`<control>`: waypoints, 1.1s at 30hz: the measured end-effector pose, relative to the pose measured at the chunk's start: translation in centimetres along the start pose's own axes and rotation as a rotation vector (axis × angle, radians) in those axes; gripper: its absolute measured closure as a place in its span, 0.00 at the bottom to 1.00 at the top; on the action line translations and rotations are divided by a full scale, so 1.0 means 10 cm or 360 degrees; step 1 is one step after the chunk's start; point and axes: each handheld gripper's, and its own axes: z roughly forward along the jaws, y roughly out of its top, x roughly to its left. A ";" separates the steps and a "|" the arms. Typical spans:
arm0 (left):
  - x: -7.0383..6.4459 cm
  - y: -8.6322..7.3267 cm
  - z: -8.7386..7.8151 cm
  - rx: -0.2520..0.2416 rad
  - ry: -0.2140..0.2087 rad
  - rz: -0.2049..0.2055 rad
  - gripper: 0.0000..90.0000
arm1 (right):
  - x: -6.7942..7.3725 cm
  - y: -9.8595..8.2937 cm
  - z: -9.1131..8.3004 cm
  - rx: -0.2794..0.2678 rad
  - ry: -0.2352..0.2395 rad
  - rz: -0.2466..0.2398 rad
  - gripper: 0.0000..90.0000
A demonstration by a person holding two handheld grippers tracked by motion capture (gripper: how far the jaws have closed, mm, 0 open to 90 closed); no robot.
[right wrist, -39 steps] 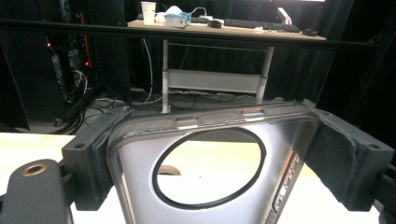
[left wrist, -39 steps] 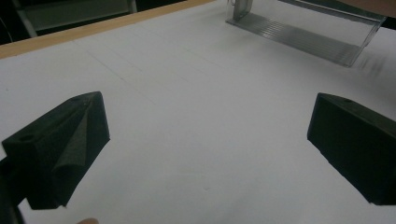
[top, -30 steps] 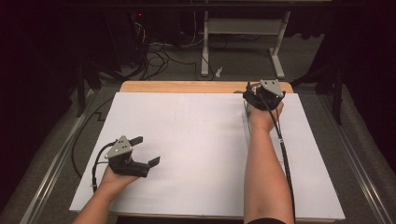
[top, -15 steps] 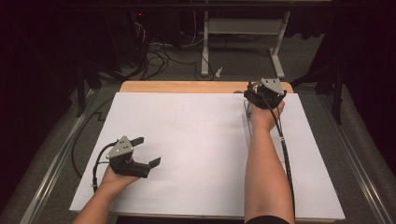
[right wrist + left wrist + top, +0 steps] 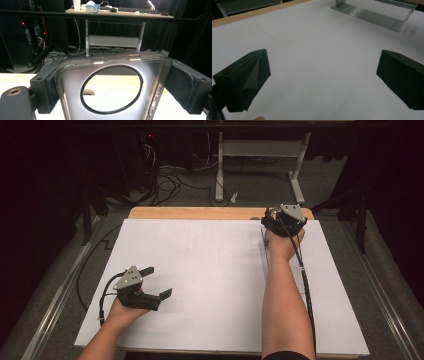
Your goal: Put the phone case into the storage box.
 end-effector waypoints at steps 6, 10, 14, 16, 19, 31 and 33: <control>0.00 0.00 0.00 0.0001 0.0001 0.0001 0.00 | -0.01 0.00 0.01 0.0001 -0.0007 0.0007 0.09; 0.00 0.00 0.00 0.0004 0.0001 0.0000 0.00 | -0.01 -0.01 0.01 0.0005 -0.0007 0.0013 0.08; 0.00 0.00 0.00 0.0006 -0.0001 -0.0001 0.00 | -0.01 -0.02 0.02 0.0023 -0.0007 0.0024 0.06; 0.00 0.00 0.00 0.0006 0.0000 -0.0001 0.00 | -0.01 -0.02 0.03 0.0025 -0.0010 0.0024 0.05; 0.00 0.00 0.01 0.0009 0.0000 -0.0002 0.00 | -0.02 -0.02 0.03 0.0028 -0.0007 0.0020 0.04; 0.00 0.00 0.00 0.0007 -0.0002 -0.0002 0.00 | -0.04 0.00 -0.01 0.0047 0.0033 0.0030 0.00; 0.00 0.00 0.01 0.0006 0.0000 -0.0002 0.00 | -0.05 0.01 -0.03 0.0044 0.0045 0.0033 0.00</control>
